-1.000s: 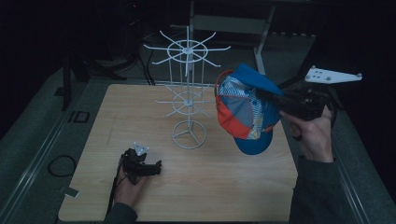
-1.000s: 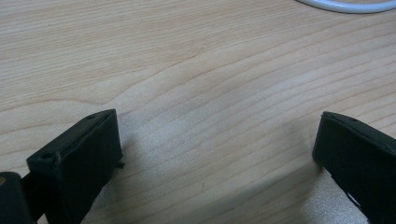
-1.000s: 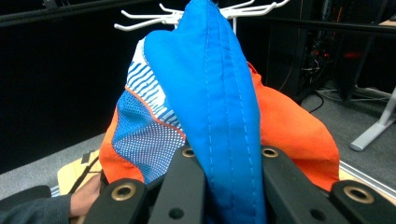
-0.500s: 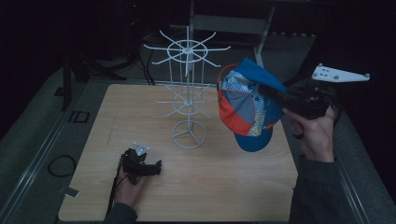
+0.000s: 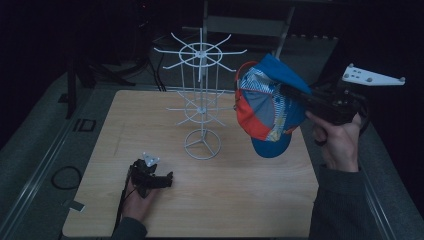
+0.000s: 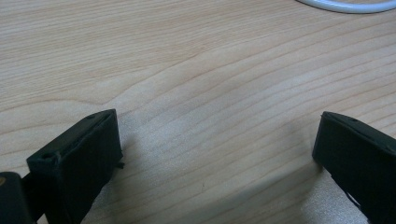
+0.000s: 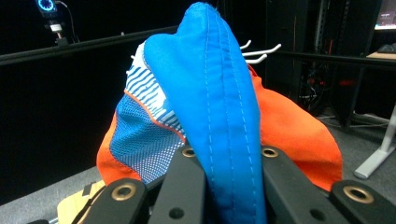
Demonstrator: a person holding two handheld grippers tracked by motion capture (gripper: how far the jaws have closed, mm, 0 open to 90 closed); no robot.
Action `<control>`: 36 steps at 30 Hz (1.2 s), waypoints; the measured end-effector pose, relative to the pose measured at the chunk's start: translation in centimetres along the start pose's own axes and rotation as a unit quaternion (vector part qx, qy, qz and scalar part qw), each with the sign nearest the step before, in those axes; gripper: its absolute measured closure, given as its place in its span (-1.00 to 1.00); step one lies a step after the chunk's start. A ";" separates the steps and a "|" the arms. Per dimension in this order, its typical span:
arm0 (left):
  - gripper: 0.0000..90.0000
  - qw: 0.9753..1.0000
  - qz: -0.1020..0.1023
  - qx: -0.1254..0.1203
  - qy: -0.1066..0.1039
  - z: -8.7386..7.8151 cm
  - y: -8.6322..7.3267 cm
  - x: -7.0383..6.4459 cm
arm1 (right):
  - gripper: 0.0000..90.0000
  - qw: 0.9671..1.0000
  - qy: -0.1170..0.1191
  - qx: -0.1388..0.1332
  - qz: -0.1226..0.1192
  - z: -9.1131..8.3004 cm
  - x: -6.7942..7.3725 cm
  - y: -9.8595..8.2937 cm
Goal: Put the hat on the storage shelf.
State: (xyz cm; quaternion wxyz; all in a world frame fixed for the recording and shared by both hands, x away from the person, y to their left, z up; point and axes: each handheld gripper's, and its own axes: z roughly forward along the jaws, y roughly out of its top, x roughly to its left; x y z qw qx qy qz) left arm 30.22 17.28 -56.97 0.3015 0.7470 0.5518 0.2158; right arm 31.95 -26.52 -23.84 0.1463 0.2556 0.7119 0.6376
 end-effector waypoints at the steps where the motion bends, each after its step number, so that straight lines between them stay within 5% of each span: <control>1: -0.97 1.000 0.000 0.000 0.000 0.0 0.0 0.0 | 0.94 1.000 0.001 -0.002 0.000 0.0 0.0 0.1; 14: -0.97 1.000 0.000 0.000 0.000 0.0 0.0 0.0 | 0.94 1.000 0.013 -0.019 0.003 0.8 0.3 0.4; 25: -0.97 1.000 0.000 0.000 0.000 0.0 0.0 0.0 | 0.93 0.999 0.030 -0.016 0.031 3.2 -0.5 -0.9; 36: -0.97 1.000 0.000 -0.001 0.001 0.0 0.0 0.0 | 0.89 0.999 0.038 0.019 0.020 5.7 -0.1 -2.2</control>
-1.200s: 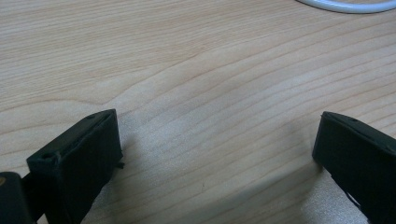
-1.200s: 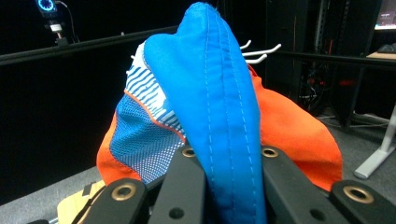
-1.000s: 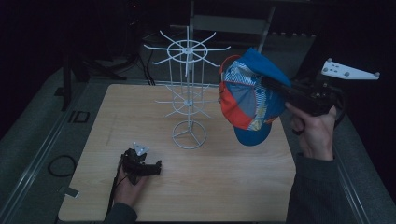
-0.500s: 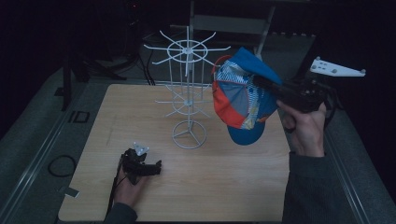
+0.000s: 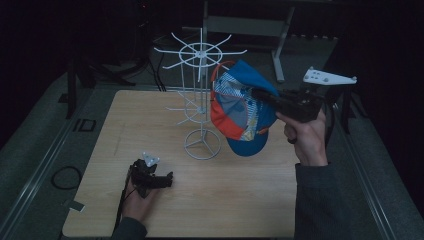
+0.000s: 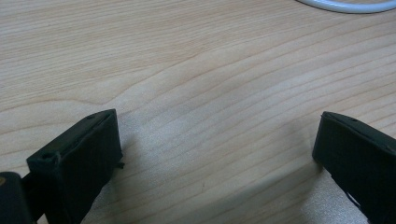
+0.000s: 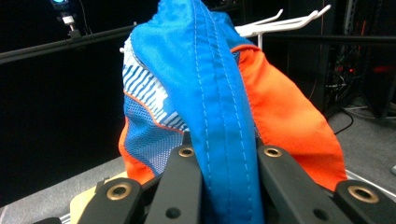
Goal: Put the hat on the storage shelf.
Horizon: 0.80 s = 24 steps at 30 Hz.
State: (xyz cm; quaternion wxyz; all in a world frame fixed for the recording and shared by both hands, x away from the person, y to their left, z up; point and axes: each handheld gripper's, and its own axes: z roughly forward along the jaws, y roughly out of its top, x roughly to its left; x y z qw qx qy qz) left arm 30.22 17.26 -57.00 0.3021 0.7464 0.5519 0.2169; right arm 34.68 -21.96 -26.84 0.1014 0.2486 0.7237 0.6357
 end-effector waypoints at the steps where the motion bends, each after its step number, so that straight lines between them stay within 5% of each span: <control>1: -0.97 1.000 0.000 0.000 0.000 0.0 0.0 0.0 | 0.89 1.000 0.000 0.004 0.000 0.2 0.0 -0.1; 24: -0.97 1.000 0.000 0.001 -0.001 0.0 0.0 0.0 | 0.76 0.996 -0.031 0.074 -0.025 4.0 0.5 -1.5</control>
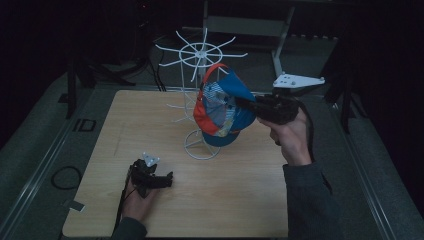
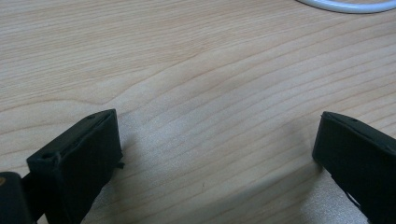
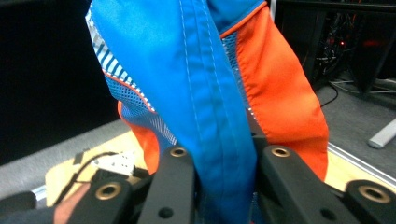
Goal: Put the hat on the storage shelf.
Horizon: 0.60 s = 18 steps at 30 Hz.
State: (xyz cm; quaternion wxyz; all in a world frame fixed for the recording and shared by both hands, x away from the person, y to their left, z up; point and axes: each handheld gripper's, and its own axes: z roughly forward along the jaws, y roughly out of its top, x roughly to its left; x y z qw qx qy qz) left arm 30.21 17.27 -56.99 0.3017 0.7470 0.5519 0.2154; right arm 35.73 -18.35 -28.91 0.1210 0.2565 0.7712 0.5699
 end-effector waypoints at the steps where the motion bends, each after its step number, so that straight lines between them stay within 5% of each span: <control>1: -0.97 1.000 0.000 0.000 0.000 0.0 0.0 0.0 | 0.72 1.000 -0.002 0.003 -0.004 0.0 0.1 0.0; 11: -0.97 1.000 0.000 0.000 0.000 0.0 0.0 0.0 | 0.11 0.999 -0.014 0.021 -0.040 0.0 1.0 -0.2; 18: -0.97 1.000 0.000 0.000 0.000 0.0 0.0 0.0 | -0.29 0.996 -0.043 0.042 -0.061 0.4 1.5 -0.5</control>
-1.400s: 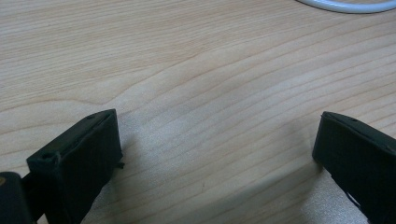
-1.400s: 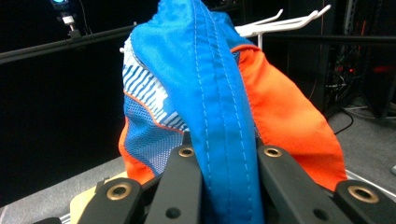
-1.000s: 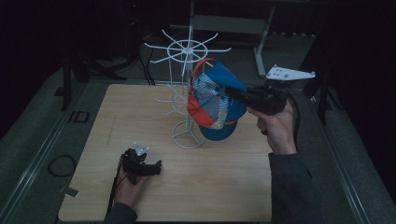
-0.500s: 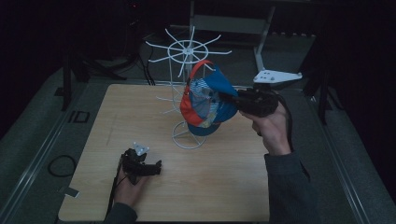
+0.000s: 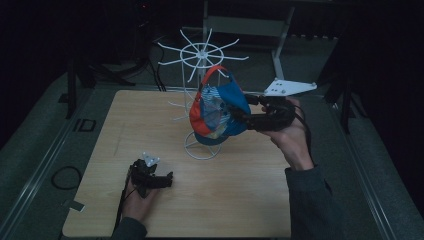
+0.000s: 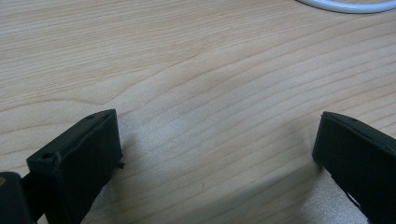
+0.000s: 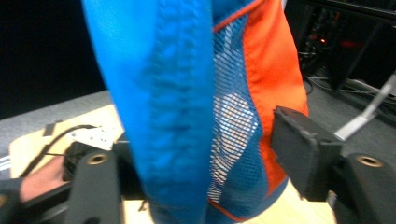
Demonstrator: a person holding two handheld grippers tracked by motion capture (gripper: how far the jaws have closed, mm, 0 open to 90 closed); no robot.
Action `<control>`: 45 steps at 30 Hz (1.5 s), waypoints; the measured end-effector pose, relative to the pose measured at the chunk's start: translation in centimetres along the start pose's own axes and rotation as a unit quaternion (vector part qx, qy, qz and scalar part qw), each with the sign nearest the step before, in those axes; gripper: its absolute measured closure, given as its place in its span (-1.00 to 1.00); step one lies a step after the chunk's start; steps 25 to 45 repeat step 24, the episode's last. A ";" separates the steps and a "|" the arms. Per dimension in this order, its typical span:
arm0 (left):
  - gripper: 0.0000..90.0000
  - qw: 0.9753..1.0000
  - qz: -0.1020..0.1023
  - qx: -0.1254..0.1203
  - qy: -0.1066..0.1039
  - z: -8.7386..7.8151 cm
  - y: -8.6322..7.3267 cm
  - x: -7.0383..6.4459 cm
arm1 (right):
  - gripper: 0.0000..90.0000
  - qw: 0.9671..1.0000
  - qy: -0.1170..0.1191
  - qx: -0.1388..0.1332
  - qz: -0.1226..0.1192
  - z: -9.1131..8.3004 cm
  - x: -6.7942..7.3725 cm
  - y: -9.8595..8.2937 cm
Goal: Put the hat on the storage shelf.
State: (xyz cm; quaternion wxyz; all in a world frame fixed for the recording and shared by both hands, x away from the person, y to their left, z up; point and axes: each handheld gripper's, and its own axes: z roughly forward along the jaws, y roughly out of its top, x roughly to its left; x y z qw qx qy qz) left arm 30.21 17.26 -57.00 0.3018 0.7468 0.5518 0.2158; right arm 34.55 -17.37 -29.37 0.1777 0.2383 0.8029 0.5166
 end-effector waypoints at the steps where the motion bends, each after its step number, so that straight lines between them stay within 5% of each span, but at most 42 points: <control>1: -0.97 1.000 0.000 0.000 0.000 0.0 0.0 0.0 | -0.33 1.000 -0.004 0.002 0.000 0.1 0.1 0.0; 21: -0.97 1.000 0.000 0.000 0.000 0.0 0.0 0.0 | -0.70 0.999 -0.047 0.011 -0.004 -0.2 0.9 -0.4; 45: -0.97 1.000 0.000 0.000 0.000 0.0 0.0 0.0 | -0.71 0.999 -0.049 0.011 -0.004 -0.2 0.9 -0.4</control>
